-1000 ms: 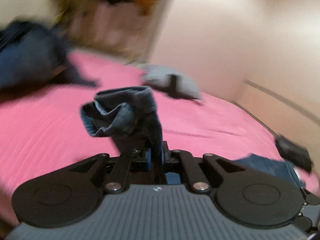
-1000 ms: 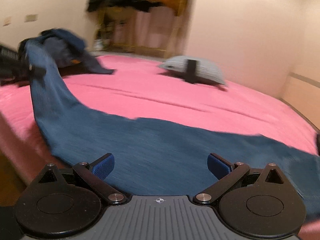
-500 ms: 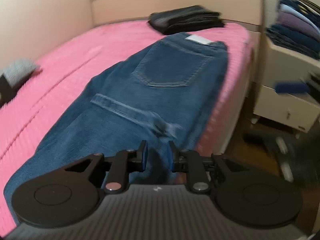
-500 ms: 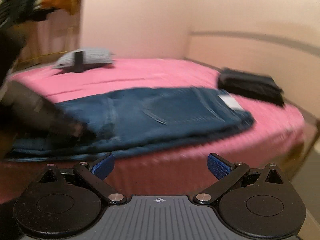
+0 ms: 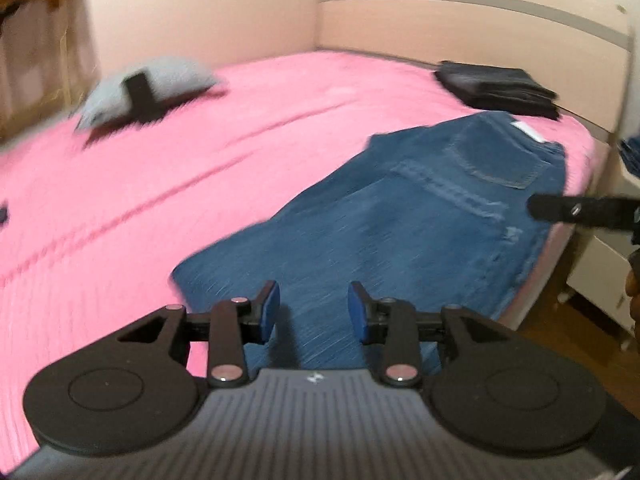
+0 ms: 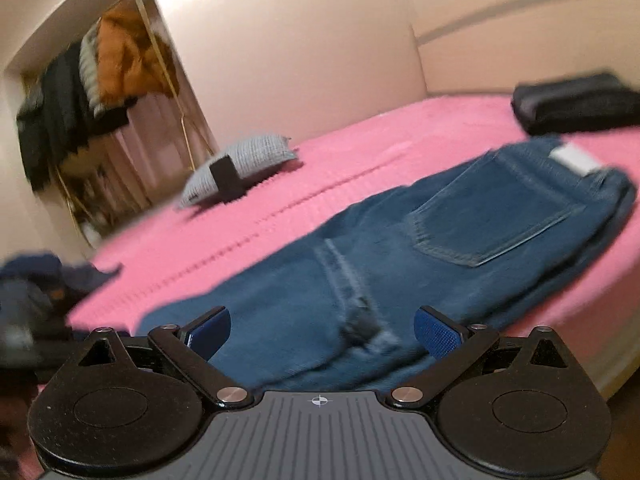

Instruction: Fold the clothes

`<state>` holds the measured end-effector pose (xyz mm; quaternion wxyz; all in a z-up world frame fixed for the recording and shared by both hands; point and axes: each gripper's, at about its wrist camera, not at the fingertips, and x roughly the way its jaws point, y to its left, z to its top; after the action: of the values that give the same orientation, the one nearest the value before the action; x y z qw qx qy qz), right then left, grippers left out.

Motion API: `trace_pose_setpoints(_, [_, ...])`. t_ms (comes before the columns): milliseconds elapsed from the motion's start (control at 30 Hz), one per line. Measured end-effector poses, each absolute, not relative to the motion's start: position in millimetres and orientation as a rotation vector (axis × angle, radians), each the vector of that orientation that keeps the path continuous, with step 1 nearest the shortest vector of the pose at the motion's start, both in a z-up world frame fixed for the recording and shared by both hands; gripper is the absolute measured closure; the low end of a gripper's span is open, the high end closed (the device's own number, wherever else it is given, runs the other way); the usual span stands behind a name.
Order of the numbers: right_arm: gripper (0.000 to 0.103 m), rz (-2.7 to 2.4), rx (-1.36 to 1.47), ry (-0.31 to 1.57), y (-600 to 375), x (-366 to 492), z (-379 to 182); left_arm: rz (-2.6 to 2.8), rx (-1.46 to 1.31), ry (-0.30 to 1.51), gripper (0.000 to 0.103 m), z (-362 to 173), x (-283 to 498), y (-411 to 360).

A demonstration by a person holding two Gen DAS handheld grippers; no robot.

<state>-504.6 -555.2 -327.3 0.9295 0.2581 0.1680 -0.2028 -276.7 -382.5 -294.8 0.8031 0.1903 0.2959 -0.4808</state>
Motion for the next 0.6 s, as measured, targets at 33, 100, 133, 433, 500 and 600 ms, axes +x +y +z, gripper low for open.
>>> trace_pose_setpoints(33, [0.002, -0.416, 0.544, 0.347, -556.5, -500.2, -328.2, -1.032, 0.399, 0.663, 0.069, -300.9, -270.2, -379.4])
trace_pose_setpoints(100, [0.002, -0.432, 0.566, 0.373, -560.8, -491.6, -332.4, -1.04, 0.384, 0.696, 0.068, -314.0, -262.5, -375.8])
trace_pose_setpoints(133, [0.002, -0.455, 0.57, 0.404, -564.2, -487.6, -336.5, -1.048, 0.38, 0.711, 0.068, -320.6, -259.1, -375.2])
trace_pose_setpoints(433, [0.002, -0.508, 0.586, 0.471, -570.2, -476.5, -344.4, -1.128, 0.317, 0.626, 0.068, -303.5, -257.6, -367.7])
trace_pose_setpoints(500, [0.002, -0.494, 0.645, 0.448, -573.4, -478.6, -344.6, -1.117, 0.342, 0.634, 0.068, -307.1, -253.3, -373.2])
trace_pose_setpoints(600, [0.012, -0.517, 0.684, 0.441, -576.5, -479.8, -345.7, -1.092, 0.389, 0.676, 0.068, -323.2, -247.8, -376.5])
